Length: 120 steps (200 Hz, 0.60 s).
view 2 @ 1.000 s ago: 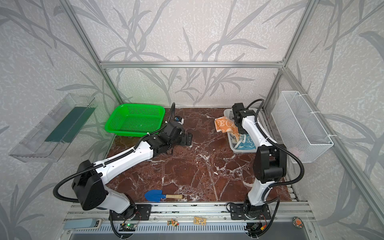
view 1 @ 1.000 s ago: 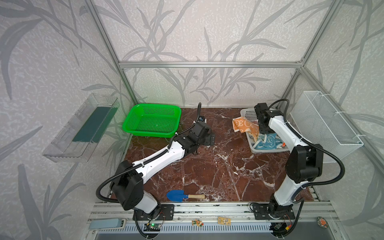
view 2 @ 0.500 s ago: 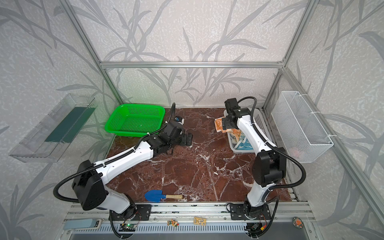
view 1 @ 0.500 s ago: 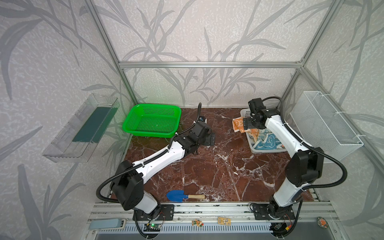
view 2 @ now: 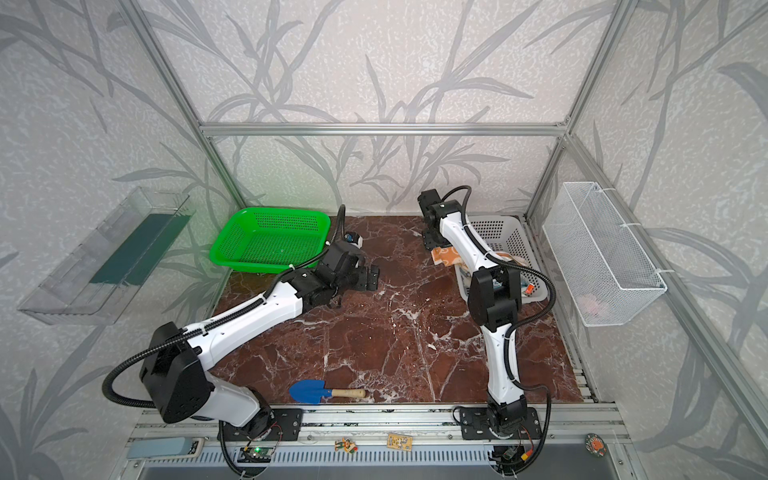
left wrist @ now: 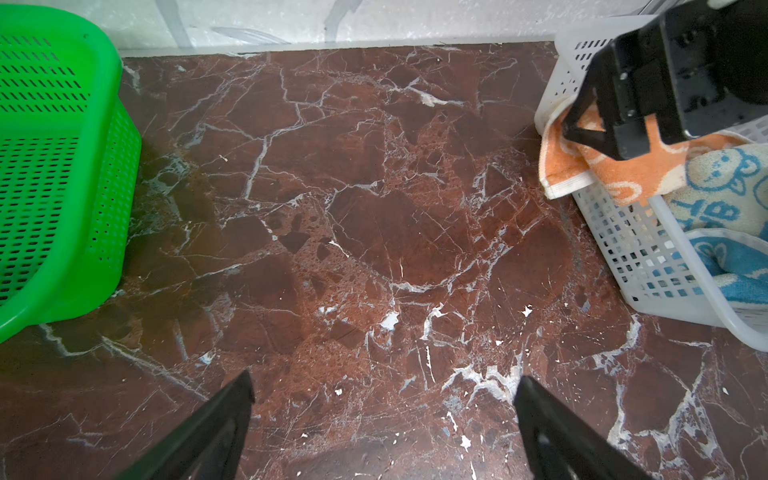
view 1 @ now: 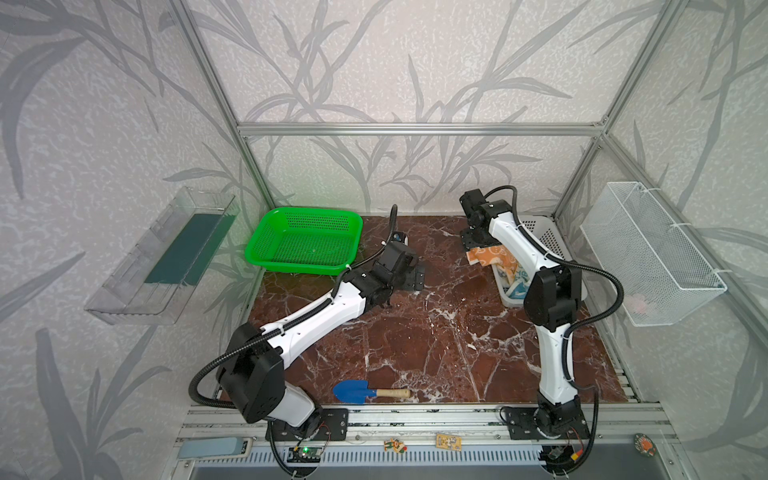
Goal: Fold and stack the towels
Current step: 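Lift the orange towel out and drop it on the table with the right gripper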
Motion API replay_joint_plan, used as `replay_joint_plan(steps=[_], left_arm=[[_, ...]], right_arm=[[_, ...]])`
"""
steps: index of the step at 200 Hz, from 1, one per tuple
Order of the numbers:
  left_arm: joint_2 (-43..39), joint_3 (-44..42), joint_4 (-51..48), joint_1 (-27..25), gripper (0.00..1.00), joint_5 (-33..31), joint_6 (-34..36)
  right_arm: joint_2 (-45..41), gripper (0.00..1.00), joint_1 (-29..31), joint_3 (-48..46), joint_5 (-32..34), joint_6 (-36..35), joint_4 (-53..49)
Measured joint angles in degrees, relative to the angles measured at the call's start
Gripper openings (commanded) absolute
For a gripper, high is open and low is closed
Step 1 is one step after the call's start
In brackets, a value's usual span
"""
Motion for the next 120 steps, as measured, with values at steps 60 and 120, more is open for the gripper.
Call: replay_joint_plan(steps=[60,120], left_arm=[[0.2,0.0,-0.1,0.3,0.99,0.5,0.0],[0.2,0.0,-0.1,0.3,0.99,1.2,0.0]], right_arm=[[-0.8,0.19,0.0,-0.4,2.4,0.0,-0.2],[-6.3,0.03,1.3,1.8,3.3,-2.0,-1.9]])
